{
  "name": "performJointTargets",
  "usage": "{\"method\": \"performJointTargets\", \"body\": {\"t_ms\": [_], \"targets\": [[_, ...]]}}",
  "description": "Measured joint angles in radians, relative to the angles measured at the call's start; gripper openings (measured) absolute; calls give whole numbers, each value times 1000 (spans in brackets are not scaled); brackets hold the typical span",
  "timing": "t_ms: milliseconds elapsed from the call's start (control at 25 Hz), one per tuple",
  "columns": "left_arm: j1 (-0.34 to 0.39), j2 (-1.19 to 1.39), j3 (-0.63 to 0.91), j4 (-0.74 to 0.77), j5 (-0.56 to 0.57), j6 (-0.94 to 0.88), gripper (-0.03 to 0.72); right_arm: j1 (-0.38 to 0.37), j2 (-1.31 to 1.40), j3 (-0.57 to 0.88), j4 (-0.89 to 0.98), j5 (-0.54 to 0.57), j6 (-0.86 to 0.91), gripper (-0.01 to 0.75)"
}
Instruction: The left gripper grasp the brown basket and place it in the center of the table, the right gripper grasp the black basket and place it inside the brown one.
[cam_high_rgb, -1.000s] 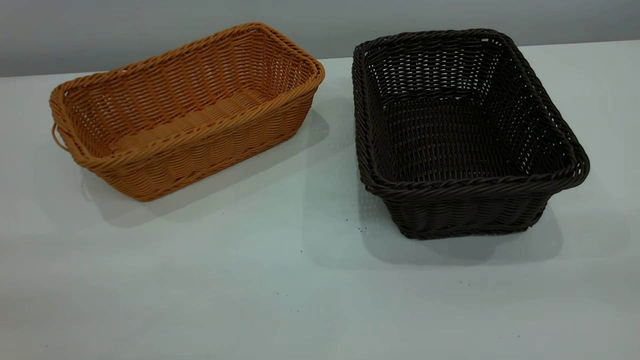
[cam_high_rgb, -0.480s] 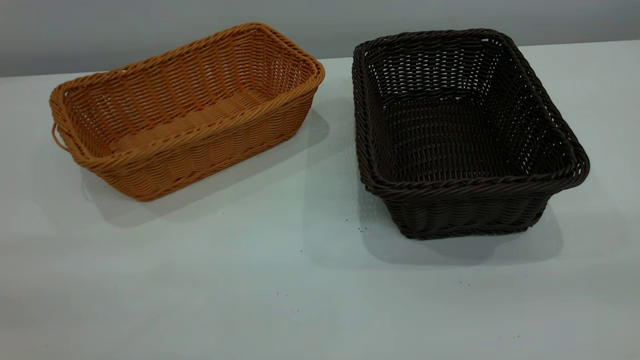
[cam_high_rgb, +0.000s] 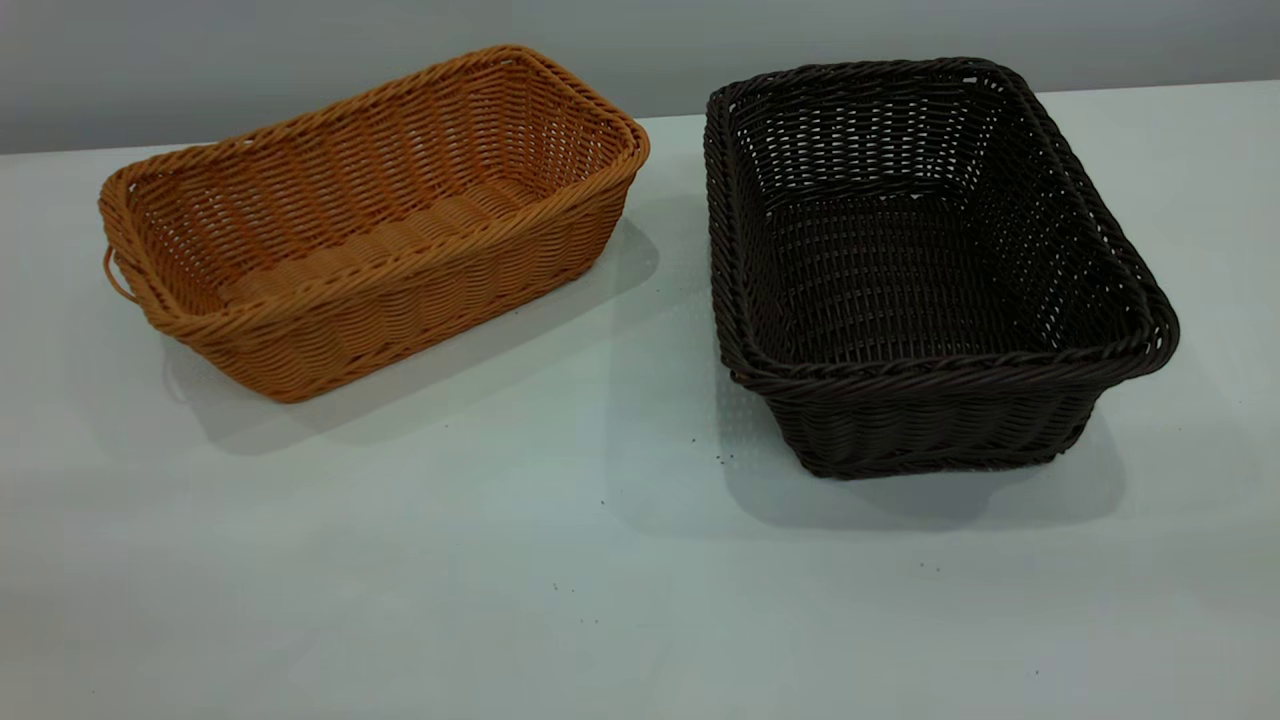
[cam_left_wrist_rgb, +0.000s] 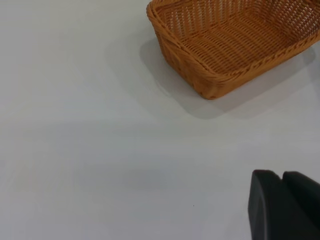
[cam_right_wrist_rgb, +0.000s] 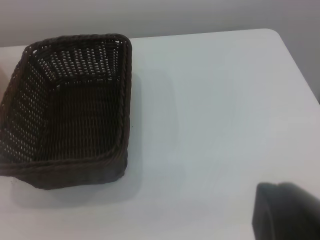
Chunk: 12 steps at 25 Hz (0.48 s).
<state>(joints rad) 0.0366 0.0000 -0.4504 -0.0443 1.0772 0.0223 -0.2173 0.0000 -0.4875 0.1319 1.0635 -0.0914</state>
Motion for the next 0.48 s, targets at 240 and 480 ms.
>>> {"method": "performJointTargets", "body": {"t_ms": [240, 480], "targets": [[0, 0, 0, 0, 0, 0, 59, 0, 0, 0, 0, 0, 0, -1], [0, 0, 0, 0, 0, 1, 59, 0, 0, 1, -14, -5, -8, -1]]}}
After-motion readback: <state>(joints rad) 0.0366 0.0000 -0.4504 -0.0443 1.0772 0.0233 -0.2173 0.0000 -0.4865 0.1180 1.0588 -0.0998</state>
